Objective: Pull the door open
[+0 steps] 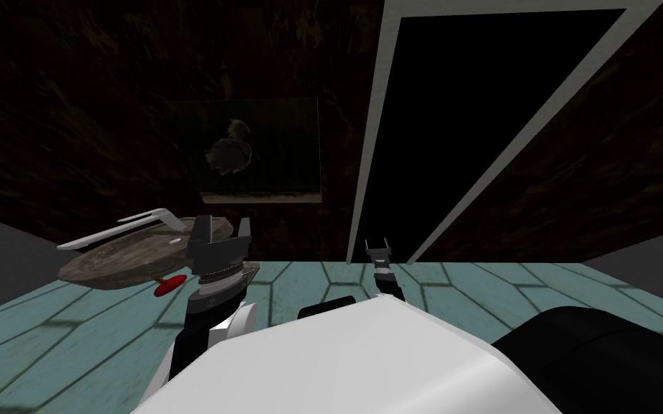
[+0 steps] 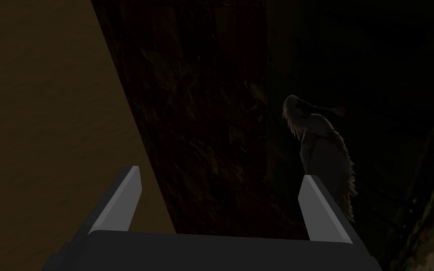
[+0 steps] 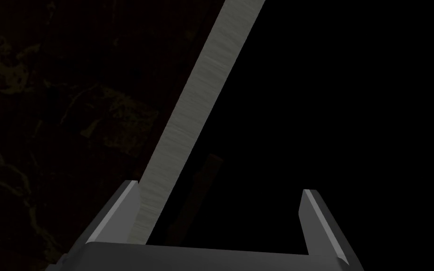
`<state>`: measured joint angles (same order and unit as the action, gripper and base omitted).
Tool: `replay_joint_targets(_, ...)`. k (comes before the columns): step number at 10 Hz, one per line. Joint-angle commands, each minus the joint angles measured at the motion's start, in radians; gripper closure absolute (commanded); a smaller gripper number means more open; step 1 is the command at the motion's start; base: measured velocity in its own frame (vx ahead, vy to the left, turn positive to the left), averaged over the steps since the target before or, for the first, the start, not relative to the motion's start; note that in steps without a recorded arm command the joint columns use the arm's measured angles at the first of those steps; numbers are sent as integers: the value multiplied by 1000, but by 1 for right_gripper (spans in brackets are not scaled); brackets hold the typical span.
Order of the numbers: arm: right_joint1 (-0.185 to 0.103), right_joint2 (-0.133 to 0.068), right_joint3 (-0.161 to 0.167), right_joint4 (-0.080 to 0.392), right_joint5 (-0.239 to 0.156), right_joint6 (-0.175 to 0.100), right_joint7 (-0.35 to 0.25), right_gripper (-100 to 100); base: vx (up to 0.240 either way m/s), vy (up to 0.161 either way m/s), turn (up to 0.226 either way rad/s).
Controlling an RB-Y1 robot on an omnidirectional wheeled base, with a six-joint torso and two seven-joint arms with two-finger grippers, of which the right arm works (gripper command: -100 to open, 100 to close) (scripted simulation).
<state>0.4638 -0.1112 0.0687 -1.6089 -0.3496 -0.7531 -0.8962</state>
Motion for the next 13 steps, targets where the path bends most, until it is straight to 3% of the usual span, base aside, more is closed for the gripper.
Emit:
replay_joint_targets(1, 1, -3, 5, 50, -13, -16, -50, -100, 80, -73, 123)
replay_joint_targets(2, 1, -3, 5, 51, -13, -16, -57, -100, 56, -53, 17)
replay_joint_targets(9, -2, -22, 12, 234, -72, -61, -255, -100, 75, -64, 112)
replay_joint_targets(10, -2, -22, 12, 234, -72, -61, -255, -100, 43, -46, 39)
replay_joint_targets(13, -2, -28, 14, 299, -93, -77, -325, -100, 54, -48, 86)
